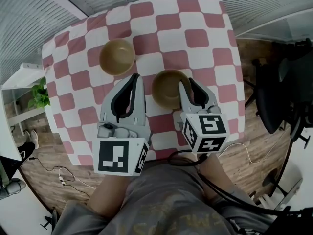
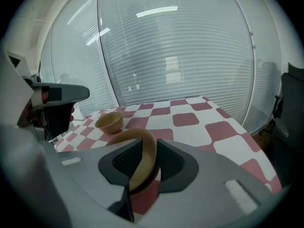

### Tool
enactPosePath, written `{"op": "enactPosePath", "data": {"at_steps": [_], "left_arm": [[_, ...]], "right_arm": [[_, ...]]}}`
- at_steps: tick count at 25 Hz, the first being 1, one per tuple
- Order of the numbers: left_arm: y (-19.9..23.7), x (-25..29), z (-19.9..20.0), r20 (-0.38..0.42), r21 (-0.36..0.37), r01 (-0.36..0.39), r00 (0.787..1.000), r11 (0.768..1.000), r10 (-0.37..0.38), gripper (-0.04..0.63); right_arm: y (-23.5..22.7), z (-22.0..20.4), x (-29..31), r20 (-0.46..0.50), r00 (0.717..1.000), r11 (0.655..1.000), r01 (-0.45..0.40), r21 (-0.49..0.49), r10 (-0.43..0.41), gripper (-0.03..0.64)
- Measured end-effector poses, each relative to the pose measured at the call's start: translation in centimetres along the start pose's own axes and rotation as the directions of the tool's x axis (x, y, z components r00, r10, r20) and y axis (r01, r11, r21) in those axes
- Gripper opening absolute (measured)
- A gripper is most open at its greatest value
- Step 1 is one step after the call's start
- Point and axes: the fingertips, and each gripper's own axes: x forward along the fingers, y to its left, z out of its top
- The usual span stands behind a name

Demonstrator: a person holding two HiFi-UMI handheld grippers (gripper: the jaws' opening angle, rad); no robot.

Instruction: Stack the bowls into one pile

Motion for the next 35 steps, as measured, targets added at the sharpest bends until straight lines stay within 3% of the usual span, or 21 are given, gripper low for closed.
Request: {"op": "enactPosePath", "data": {"at_steps": [7, 14, 17, 21, 22, 25, 31, 35], "left_arm": [[-0.4, -1.5, 1.8, 0.041, 0.015, -0.023, 0.999, 1.000, 0.022, 0.000], [-0.5, -4.6, 5.8, 0.151, 0.044, -0.084, 0.986, 0.995, 0.077, 0.000], [-0.2, -6.4, 7.9, 0.220, 0.063, -0.132, 0.969, 0.989, 0.115, 0.000], [-0.1, -10.1, 9.9, 0.256, 0.071, -0.180, 0.954, 0.981, 0.157, 0.000], [0.2, -10.8, 10.6, 0.275, 0.074, -0.202, 0.945, 0.977, 0.175, 0.000], [1.5, -12.8, 12.2, 0.332, 0.076, -0.274, 0.914, 0.959, 0.235, 0.000], [3.1, -16.7, 13.5, 0.380, 0.063, -0.373, 0.867, 0.926, 0.323, 0.000], [3.4, -17.9, 13.1, 0.380, 0.051, -0.416, 0.849, 0.908, 0.367, 0.000]], "right_arm": [[-0.1, 2.4, -1.7, 0.074, 0.997, 0.999, 0.014, -0.029, -0.012, 0.118], [2.0, 7.2, -3.8, 0.186, 0.981, 0.994, -0.029, -0.104, 0.048, 0.106], [3.8, 10.3, -4.5, 0.256, 0.961, 0.985, -0.064, -0.158, 0.104, 0.098], [6.9, 12.3, -6.9, 0.298, 0.942, 0.975, -0.099, -0.198, 0.156, 0.055], [7.8, 13.1, -7.1, 0.311, 0.933, 0.970, -0.114, -0.214, 0.179, 0.027], [10.4, 15.3, -7.2, 0.347, 0.904, 0.951, -0.161, -0.266, 0.250, 0.026], [14.2, 17.0, -8.0, 0.364, 0.870, 0.921, -0.215, -0.325, 0.332, 0.026], [15.2, 17.2, -8.4, 0.365, 0.857, 0.907, -0.236, -0.350, 0.364, 0.026]]}}
